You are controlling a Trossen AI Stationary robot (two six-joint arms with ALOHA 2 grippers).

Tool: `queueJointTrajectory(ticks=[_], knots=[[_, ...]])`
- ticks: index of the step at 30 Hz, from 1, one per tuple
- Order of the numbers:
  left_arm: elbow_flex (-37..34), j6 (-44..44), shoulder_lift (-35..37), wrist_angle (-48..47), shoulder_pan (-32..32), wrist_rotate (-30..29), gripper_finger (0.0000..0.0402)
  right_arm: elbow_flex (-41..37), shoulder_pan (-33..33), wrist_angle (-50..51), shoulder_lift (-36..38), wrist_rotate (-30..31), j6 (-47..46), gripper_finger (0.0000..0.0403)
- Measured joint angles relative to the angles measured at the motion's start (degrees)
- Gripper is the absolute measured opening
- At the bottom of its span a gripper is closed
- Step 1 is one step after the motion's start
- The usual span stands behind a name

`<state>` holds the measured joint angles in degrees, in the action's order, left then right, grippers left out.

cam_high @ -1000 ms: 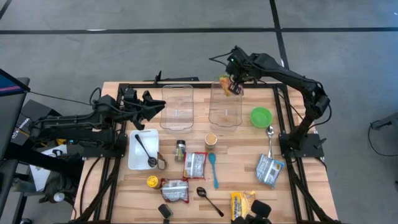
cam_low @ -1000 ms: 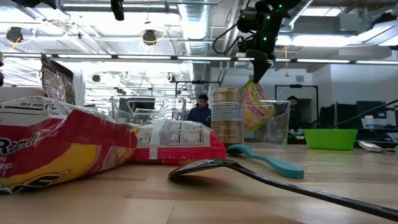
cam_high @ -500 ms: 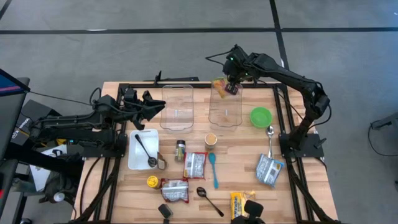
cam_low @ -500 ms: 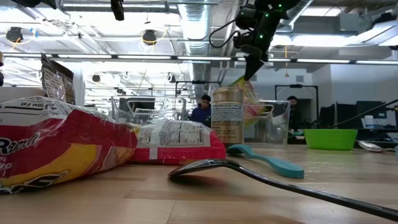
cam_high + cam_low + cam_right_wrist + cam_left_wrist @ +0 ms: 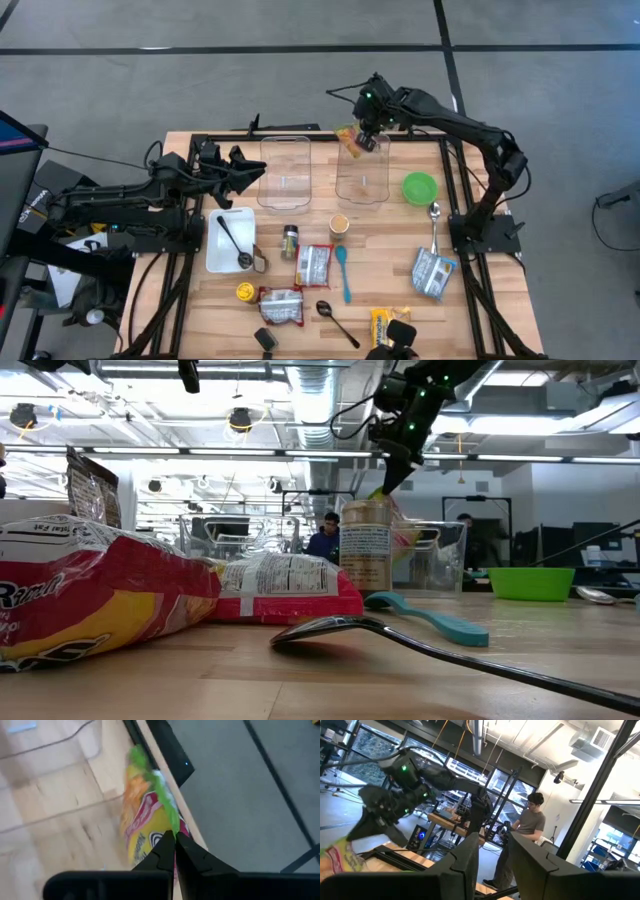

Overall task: Pick & Place Food Item
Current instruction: Put the green noodle pack into the right transparent bin

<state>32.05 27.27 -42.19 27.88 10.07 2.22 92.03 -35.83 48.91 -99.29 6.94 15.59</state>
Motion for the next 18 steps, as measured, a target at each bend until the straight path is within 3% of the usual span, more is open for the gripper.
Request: queueJointTrajectory(ticks=[18], knots=[[0.02, 0.00, 0.02, 0.00, 0.00, -0.02, 0.0102, -7.94, 0.00, -6.39, 0.02, 0.33, -4.53, 0.0000]])
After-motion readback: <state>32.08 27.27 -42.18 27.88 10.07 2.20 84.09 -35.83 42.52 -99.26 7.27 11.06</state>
